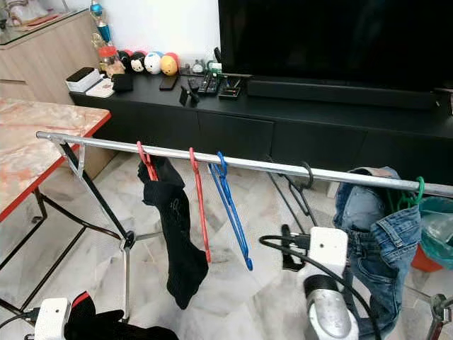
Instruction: Hang hanger
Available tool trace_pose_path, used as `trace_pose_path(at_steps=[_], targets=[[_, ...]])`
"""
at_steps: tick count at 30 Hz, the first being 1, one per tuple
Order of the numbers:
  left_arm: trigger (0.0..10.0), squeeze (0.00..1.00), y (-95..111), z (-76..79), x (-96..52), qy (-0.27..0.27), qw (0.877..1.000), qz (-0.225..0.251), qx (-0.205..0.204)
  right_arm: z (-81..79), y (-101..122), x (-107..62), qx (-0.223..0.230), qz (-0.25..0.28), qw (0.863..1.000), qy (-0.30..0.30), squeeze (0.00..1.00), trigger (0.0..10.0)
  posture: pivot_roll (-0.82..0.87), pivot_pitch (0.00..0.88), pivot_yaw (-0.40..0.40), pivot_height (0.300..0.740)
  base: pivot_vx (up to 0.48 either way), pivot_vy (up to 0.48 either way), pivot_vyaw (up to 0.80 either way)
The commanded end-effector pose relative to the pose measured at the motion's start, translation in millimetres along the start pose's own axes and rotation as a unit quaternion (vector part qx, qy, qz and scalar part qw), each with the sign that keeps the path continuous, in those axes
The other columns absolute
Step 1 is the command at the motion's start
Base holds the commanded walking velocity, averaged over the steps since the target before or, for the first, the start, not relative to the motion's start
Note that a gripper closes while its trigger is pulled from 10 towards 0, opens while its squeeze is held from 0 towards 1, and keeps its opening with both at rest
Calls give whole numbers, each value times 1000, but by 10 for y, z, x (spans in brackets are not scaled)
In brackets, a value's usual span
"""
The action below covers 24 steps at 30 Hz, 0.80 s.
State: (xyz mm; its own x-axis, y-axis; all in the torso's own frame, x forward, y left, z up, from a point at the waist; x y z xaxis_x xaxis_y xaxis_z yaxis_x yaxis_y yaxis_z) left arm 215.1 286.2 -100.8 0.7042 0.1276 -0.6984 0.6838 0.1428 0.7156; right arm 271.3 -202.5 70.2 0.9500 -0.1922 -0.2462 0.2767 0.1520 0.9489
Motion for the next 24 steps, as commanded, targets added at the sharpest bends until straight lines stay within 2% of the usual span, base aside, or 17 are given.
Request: trace_pose_path(at_steps=[1, 3, 7, 8, 9, 16, 24], targets=[[10000, 0, -17, -53, -13, 3, 1000, -8, 8, 82, -65, 57, -2, -12, 1000, -17, 1000, 10000, 46, 0, 96, 740, 0, 0, 0], [10000, 0, -14, -37, -8, 0, 1000, -9, 8, 98, -69, 118, 4, -11, 1000, -14, 1000, 10000, 49, 0, 97, 740, 0, 0, 0], [10000, 0, 6, 5, 9, -6, 1000, -8, 10, -68, -7, 224, 11, 7, 999, 42, 988, 10000, 50, 0, 101, 740, 0, 0, 0], [10000, 0, 11, 6, 11, -6, 1000, -8, 9, -106, 20, 244, 7, 14, 998, 54, 537, 10000, 52, 0, 102, 740, 0, 0, 0], [10000, 0, 20, 5, 13, -6, 1000, -7, 9, -168, 87, 285, 9, 28, 997, 70, 0, 10000, 52, 0, 106, 740, 0, 0, 0], [10000, 0, 21, 8, 11, -7, 1000, -5, 8, -324, 334, 429, 32, 83, 990, 112, 0, 10000, 58, 0, 110, 740, 0, 0, 0], [10000, 0, 0, 9, 4, -8, 1000, -7, 3, -256, 483, 607, 18, 106, 989, 99, 0, 10000, 67, 0, 108, 740, 0, 0, 0]])
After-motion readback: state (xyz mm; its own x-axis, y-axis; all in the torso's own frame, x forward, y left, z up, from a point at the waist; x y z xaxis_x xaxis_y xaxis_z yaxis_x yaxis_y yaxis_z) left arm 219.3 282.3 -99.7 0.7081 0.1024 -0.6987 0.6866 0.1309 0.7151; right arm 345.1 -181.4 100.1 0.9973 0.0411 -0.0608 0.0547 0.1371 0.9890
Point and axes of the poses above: a point about 5 cm out from each wrist's last joint towards the gripper, its own x axis pointing out of the wrist towards the gripper, its own y axis along the axis of the wrist's last joint, z = x × y, the point moved 6 cm from there along x, pointing out of the wrist towards the gripper, and after that the axes turned 8 degrees about -x, right-handed, at the moved point
